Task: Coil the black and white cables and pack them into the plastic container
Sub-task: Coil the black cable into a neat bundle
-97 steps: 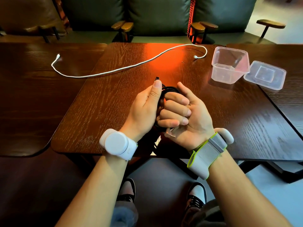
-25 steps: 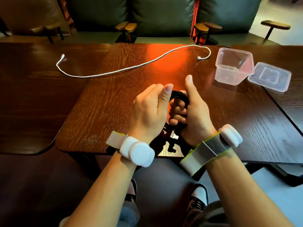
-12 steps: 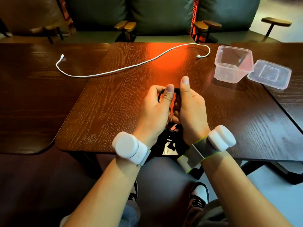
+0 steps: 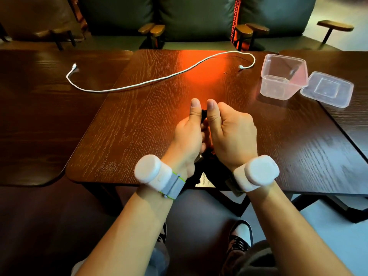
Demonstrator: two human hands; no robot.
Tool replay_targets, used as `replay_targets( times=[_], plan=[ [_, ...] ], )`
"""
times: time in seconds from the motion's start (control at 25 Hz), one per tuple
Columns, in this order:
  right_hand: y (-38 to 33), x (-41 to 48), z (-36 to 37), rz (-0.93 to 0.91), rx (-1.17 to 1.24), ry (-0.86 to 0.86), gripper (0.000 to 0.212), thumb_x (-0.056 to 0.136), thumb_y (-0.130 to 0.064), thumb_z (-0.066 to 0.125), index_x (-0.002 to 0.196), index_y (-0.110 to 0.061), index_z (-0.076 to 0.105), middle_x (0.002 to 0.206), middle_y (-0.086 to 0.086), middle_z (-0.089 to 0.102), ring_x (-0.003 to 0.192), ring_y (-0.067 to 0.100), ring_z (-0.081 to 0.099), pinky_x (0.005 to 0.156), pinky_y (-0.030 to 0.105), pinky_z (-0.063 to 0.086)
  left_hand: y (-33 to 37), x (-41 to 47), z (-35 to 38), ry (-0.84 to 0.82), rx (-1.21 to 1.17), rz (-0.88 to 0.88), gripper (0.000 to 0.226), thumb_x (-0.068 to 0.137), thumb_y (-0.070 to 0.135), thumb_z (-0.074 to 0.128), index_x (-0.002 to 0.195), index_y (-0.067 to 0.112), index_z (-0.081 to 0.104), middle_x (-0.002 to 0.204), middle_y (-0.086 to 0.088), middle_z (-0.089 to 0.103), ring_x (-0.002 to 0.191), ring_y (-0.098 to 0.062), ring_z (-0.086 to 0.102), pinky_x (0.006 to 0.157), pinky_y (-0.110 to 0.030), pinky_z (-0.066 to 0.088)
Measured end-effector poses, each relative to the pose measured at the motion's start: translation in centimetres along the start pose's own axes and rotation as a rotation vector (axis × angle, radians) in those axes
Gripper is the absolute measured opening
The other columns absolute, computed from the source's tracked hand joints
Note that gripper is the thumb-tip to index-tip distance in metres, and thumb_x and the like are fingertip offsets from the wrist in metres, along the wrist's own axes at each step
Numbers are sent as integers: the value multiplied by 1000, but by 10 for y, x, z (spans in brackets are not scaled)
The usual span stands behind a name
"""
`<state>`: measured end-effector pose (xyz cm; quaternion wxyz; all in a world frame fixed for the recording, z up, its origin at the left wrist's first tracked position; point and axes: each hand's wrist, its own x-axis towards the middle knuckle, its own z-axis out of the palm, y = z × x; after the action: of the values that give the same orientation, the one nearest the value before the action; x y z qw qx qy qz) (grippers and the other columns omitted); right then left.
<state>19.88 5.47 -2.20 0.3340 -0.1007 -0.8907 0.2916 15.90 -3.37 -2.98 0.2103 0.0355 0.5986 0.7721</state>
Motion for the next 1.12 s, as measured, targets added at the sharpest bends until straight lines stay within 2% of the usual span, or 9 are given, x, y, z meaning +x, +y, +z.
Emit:
replay_targets(
  times=[0.12,0.2,0.32,0.52,0.68,0.8,0.92,1.0,1.12],
  plan=[
    [-1,-1,-1,-23,56,-35,52,99,-54,28,72,-17,52,63,-5,61,64,28,61,59,47,48,2,-4,-2,-55,-70,-44,70,96,65,42,43,21,54,38,7,36,30,-6,30,35,-15,25],
    [3,1,1,62,282,-95,43,102,-47,37,68,-22,49,57,-12,57,56,11,58,55,35,47,3,-4,-3,-35,-112,-8,58,97,61,43,58,21,53,42,7,38,31,-5,31,38,-18,26],
    [5,3,4,256,707,-224,34,101,-39,49,74,-19,53,53,-12,58,46,9,55,47,21,42,7,-1,-7,-7,-160,38,49,101,57,41,75,18,53,45,7,38,34,-5,29,41,-21,30],
    [6,4,11,289,849,-224,32,100,-44,45,85,-16,51,67,3,66,55,22,63,47,30,45,12,4,-17,-193,-305,-43,48,105,50,34,89,13,60,57,0,43,46,-13,39,51,-26,43],
    [17,9,10,279,671,-113,34,101,-44,43,78,-21,50,65,-8,60,58,13,58,54,37,45,14,11,-31,-288,-86,53,47,103,46,40,117,7,60,83,-10,67,70,-22,63,69,-38,55],
    [19,7,11,287,639,-121,35,99,-47,45,78,-22,54,65,-5,61,60,20,63,56,42,51,13,12,-38,-297,133,147,42,98,53,51,110,15,64,90,-9,71,78,-22,68,70,-37,58],
    [13,4,13,332,784,-164,33,97,-48,51,83,-18,58,58,0,60,51,17,59,51,35,48,7,10,-35,-273,214,241,28,98,44,57,91,19,66,76,-4,64,67,-19,63,65,-34,55],
    [9,4,13,328,821,-161,33,98,-44,54,86,-14,58,56,1,62,48,14,57,48,29,46,5,10,-32,-251,76,231,24,100,36,57,88,15,61,66,-2,56,58,-18,57,57,-31,52],
    [1,2,12,337,920,-125,25,98,-31,58,91,-8,56,52,-4,61,42,7,56,43,18,43,3,12,-25,-197,-172,177,17,101,30,56,99,13,55,61,3,48,47,-12,48,50,-27,47]
  ],
)
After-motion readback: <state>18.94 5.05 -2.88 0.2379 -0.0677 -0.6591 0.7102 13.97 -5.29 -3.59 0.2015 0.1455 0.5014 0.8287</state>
